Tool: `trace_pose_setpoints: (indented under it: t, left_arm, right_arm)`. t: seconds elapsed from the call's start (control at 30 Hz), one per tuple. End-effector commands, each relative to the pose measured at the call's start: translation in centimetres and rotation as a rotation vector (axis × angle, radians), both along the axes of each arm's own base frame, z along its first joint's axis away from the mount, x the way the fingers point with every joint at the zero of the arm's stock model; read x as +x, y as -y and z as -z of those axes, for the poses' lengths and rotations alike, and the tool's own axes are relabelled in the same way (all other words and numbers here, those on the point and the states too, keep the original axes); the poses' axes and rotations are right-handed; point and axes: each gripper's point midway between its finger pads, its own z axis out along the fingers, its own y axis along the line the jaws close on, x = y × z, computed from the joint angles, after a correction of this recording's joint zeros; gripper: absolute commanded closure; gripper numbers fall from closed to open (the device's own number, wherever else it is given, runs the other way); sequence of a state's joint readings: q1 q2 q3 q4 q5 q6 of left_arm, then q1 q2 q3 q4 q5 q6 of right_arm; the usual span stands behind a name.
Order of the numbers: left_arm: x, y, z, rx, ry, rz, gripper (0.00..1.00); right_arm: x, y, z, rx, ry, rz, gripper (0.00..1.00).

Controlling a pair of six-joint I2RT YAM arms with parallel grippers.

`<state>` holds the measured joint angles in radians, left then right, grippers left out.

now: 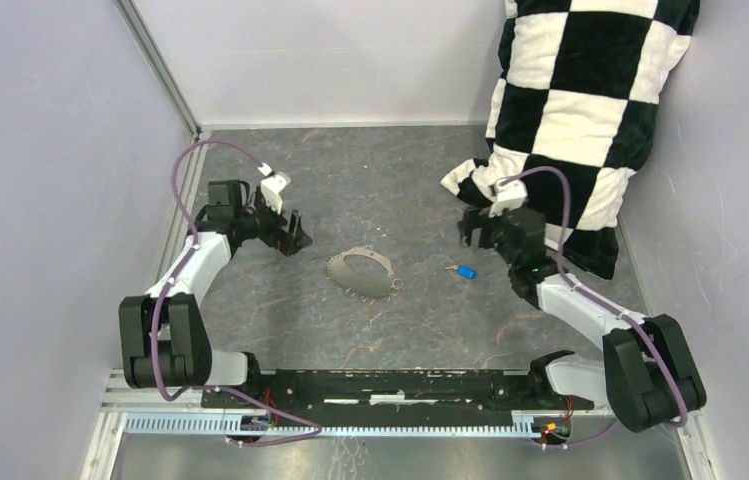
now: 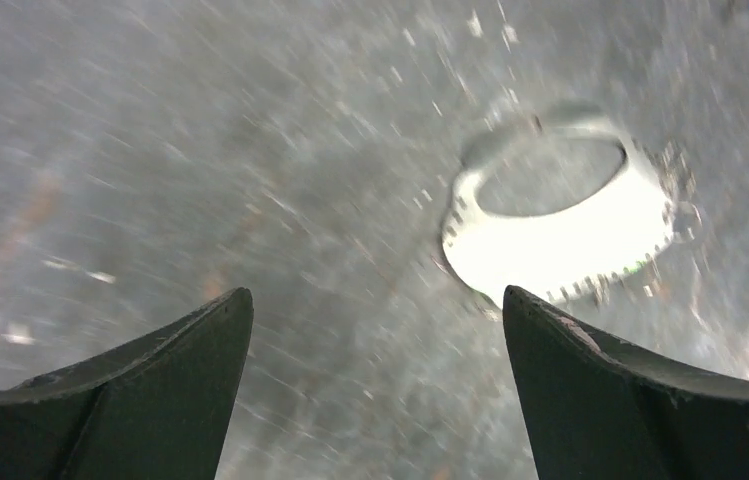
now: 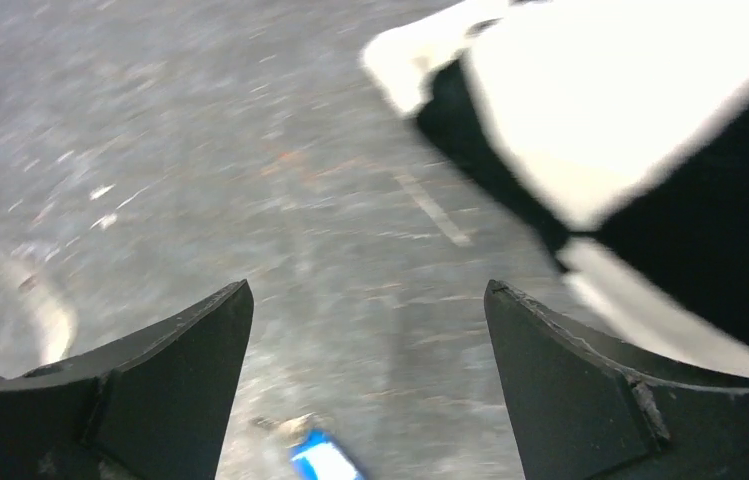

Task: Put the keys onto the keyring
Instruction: Pick up the keyring from the center of the board.

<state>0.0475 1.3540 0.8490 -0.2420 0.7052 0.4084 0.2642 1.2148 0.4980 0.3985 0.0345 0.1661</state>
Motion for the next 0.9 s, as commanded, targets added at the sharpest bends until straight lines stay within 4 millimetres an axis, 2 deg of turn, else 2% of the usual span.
trace_pose_setpoints:
  t: [0.0,0.1,0.17,0.3,0.4,0.47,0.7,0.87]
  left_arm:
    - [-4.9,2.1,3.0,0.031,-0.174,0.187,0.00]
    - [-5.4,3.5,3.1,0.033,-0.193,0.234,0.02]
    - [-5.6,4.0,3.3,0.040,-0.209,0.248,0.03]
    - [-6.6,4.2,3.7,0.066,-0.248,0.292,0.10]
    - [-8.4,4.8,4.0,0.115,-0.257,0.381,0.15]
    - [-9.5,5.4,4.7,0.159,-0.254,0.426,0.17]
    - [-12.8,7.6,6.3,0.187,-0.327,0.510,0.25]
    - [-13.3,9.3,7.2,0.203,-0.347,0.529,0.37]
  right_arm:
    - [-2.6,-7.0,0.1,-0.072,-0.004,-0.243,0.10]
    - [-5.7,-11.8,2.0,-0.067,-0.028,-0.419,0.14]
    - [-7.9,-14.2,3.3,-0.043,-0.050,-0.531,0.15]
    - [-10.7,-17.4,4.9,-0.062,-0.077,-0.656,0.16]
    - [-11.9,-19.4,5.1,-0.117,-0.064,-0.711,0.16]
    - [-12.2,-20.2,5.0,-0.136,-0.056,-0.734,0.16]
    - [-12.0,-20.9,4.2,-0.186,-0.019,-0.789,0.17]
    - [-11.6,-19.9,3.5,-0.222,-0.003,-0.760,0.17]
